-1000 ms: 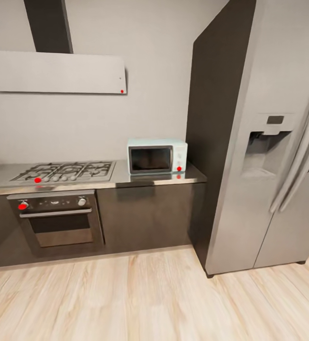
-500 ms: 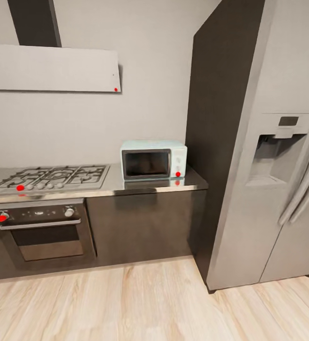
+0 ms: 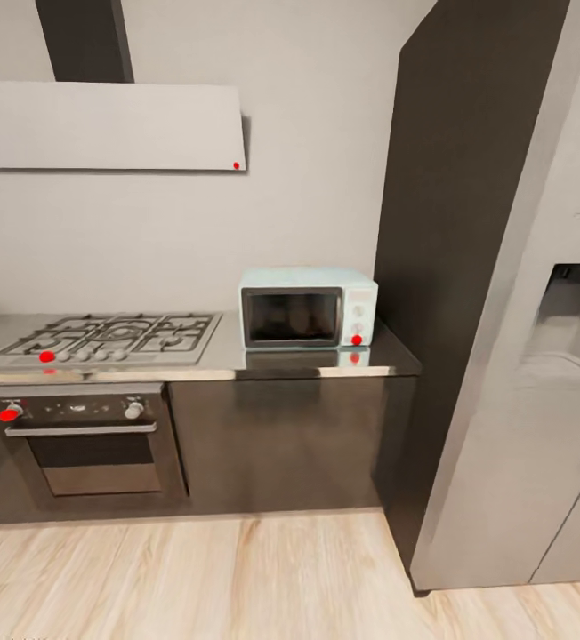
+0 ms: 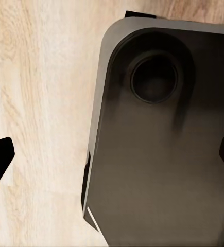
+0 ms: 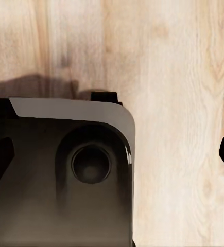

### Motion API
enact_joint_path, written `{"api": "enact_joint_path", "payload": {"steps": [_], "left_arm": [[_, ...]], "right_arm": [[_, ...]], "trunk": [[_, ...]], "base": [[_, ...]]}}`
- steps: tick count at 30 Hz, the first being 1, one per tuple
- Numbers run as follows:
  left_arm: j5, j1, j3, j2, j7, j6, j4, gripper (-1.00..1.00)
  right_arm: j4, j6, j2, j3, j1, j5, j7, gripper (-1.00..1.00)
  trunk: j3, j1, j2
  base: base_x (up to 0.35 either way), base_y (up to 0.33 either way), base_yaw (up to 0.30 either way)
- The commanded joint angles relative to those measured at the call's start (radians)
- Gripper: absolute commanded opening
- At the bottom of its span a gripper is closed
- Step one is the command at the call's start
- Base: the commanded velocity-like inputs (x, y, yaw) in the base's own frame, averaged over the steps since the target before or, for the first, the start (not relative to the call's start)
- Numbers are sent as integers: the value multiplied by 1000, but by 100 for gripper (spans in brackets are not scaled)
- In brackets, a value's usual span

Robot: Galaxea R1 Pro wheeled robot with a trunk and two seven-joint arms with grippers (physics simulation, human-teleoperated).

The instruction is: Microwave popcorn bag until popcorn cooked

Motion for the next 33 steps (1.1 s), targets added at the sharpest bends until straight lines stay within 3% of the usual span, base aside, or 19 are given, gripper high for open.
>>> {"api": "enact_joint_path", "payload": {"steps": [1, 16, 26, 29, 33], "left_arm": [[0, -1, 5, 0, 2, -1, 0, 100], [0, 0, 6, 0, 2, -1, 0, 100], [0, 0, 23, -4, 4, -1, -3, 100], [0, 0, 36, -6, 5, 0, -3, 100], [0, 0, 51, -5, 4, 1, -3, 100]], "right_arm": [[-2, -1, 0, 0, 1, 0, 0, 100], [-2, -1, 0, 0, 1, 0, 0, 100], [-2, -1, 0, 0, 1, 3, 0, 100], [-2, -2, 0, 1, 0, 5, 0, 100], [-55, -105, 0, 2, 1, 7, 2, 100]], "trunk": [[-1, 0, 0], [-1, 0, 0], [-1, 0, 0], [9, -11, 21], [21, -26, 49]], "base": [[213, -136, 145], [228, -192, 11], [24, -21, 0], [0, 0, 0], [0, 0, 0]]}}
